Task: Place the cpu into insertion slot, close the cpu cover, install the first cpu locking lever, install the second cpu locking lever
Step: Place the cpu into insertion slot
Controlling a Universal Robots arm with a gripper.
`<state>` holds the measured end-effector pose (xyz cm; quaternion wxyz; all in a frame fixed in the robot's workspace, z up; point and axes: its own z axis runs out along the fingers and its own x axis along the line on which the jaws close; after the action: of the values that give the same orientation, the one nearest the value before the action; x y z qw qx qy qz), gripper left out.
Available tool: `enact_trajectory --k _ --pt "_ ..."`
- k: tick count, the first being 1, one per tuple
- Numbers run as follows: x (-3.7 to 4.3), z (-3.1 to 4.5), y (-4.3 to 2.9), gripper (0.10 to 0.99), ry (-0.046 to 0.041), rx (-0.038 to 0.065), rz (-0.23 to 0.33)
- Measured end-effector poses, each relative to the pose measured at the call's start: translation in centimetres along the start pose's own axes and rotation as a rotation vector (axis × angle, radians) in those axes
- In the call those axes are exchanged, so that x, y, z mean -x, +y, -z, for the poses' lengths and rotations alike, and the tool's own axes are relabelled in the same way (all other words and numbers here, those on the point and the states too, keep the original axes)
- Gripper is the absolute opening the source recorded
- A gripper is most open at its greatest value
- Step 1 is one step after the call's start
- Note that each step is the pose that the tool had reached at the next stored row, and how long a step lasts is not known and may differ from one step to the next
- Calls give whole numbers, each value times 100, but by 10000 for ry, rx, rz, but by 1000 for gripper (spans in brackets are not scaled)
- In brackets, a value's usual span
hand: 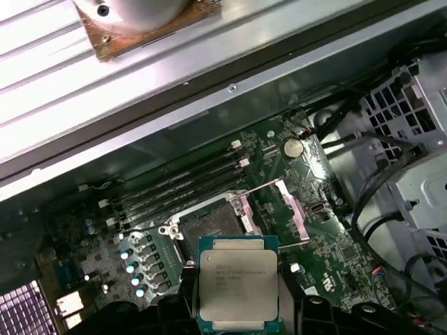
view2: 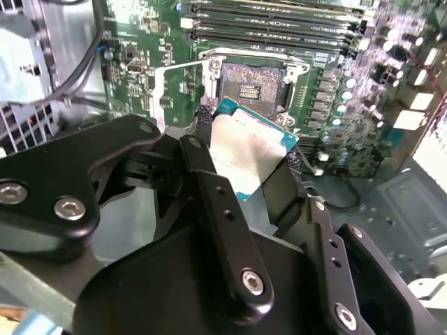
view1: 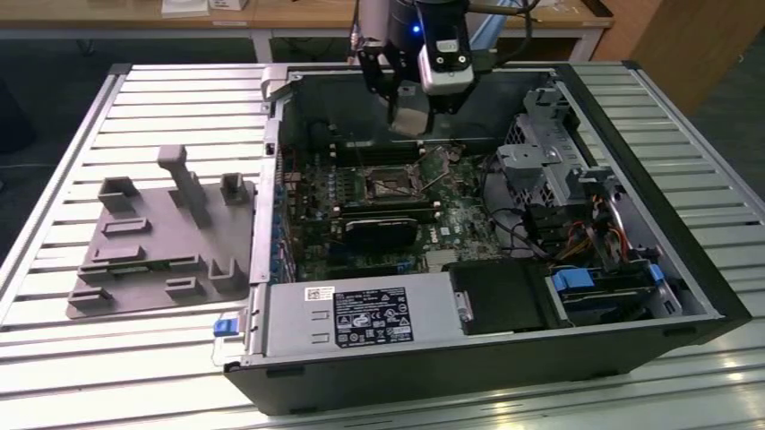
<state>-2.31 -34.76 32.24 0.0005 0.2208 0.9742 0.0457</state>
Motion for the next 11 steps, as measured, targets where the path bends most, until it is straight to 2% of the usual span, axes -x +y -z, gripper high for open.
enact_trajectory --k 11 --pt "1 -77 -7 537 -143 31 -1591"
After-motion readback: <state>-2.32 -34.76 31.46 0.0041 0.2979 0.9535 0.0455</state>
